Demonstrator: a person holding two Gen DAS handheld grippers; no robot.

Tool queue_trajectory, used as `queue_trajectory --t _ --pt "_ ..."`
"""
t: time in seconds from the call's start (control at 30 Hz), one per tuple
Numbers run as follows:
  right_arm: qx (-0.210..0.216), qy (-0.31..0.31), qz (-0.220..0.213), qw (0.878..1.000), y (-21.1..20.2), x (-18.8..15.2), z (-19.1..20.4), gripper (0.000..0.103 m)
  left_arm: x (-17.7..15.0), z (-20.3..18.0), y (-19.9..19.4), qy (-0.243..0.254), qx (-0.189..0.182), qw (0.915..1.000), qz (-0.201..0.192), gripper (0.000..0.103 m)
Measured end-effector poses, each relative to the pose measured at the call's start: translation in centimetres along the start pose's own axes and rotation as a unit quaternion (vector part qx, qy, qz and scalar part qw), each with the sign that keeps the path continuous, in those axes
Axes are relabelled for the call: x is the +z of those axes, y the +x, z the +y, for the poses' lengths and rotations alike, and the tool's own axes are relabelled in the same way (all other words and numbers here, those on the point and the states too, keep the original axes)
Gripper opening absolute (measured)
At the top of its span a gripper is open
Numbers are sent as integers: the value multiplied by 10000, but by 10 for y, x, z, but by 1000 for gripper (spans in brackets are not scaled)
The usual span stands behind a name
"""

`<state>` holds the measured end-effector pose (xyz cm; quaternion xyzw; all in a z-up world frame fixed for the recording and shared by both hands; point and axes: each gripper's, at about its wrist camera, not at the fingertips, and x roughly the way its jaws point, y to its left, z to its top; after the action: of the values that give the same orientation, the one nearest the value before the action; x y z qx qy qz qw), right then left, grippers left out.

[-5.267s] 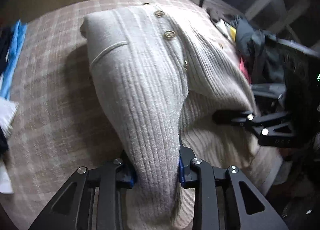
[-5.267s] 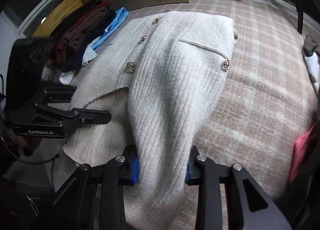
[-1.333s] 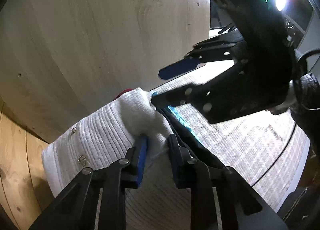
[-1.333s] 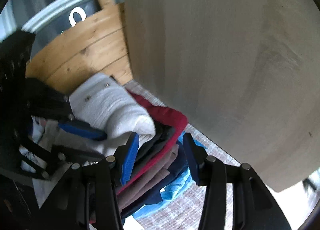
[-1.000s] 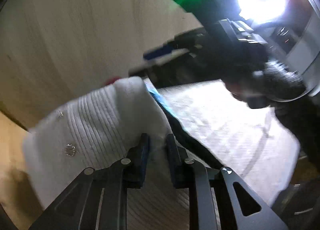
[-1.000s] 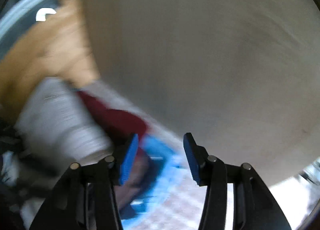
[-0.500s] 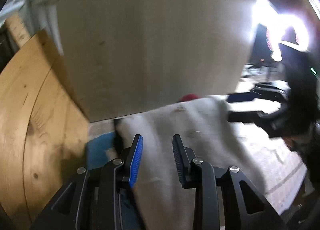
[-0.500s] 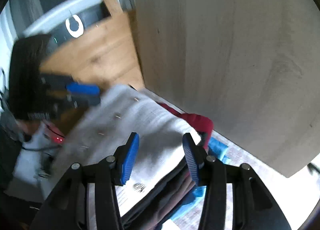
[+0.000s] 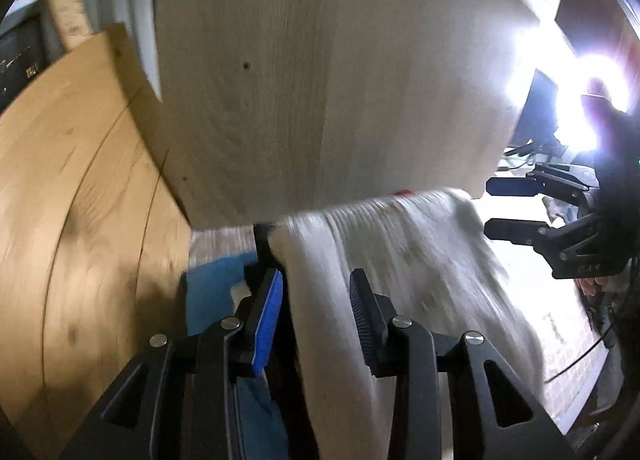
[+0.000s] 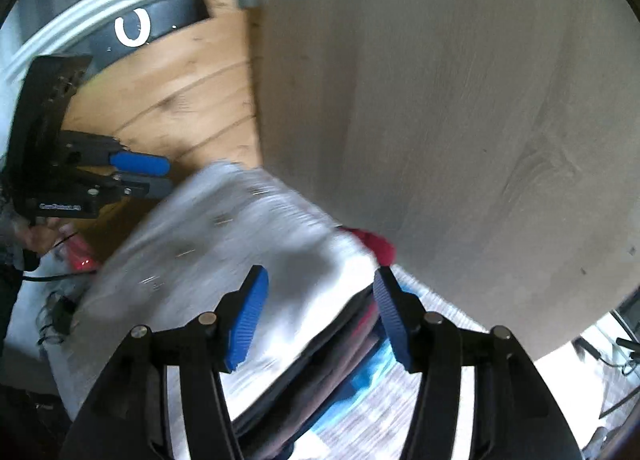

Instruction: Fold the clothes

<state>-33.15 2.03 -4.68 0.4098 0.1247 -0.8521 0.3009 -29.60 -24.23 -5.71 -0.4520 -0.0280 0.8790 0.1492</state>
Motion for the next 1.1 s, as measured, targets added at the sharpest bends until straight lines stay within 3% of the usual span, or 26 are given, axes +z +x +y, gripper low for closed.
queue_trajectory --t 0.07,0.13,0.2,0.27,0.4,0.47,0.6,0.8,1.1 --pt "8 39 -120 9999 -20 -12 14 55 -27 -9 -13 -53 -49 10000 -60 35" --pt "-5 205 -203 9996 -36 -27 27 65 -51 -13 -14 -145 -14 9999 3 46" --pt "98 482 -140 9987 -42 -46 37 78 -73 -15 -8 -240 -73 9996 140 49" --pt "217 597 -28 9980 -31 -55 50 78 -90 -15 13 -260 31 9989 388 50" --pt "-4 840 759 9936 -7 -78 59 78 -100 -15 23 -481 292 9969 543 54" --pt "-10 1309 945 9869 -15 -86 54 78 -103 -19 7 -630 361 9964 439 55" --pt "-148 1861 343 9818 -69 -103 46 78 -114 -36 -21 -569 514 9970 128 74" --pt "-606 1989 5 9782 -95 -121 75 78 -132 -62 -56 -530 576 9967 -215 76" --pt "-1028 2038 -266 9732 -127 -152 104 78 -168 -108 -69 -563 525 9970 20 76"
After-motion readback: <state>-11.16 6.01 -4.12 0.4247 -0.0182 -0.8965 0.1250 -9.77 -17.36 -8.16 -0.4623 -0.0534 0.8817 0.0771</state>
